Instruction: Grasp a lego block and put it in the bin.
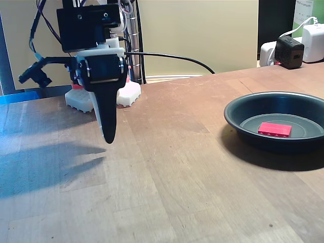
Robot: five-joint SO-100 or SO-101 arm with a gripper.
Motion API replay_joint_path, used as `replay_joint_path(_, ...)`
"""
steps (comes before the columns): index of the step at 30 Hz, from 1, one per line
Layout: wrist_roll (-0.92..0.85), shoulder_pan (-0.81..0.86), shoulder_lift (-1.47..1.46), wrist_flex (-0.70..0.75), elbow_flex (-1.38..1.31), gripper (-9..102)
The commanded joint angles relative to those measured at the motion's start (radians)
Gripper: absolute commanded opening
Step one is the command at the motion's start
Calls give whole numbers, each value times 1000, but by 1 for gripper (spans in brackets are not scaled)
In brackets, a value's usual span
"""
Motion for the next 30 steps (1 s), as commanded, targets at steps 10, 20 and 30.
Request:
replay_joint_path(10,3,-38,207,5,152,0)
replay_joint_path(20,2,-38,322,0,255,0)
replay_joint_path(30,-3,-40,436,2,339,0)
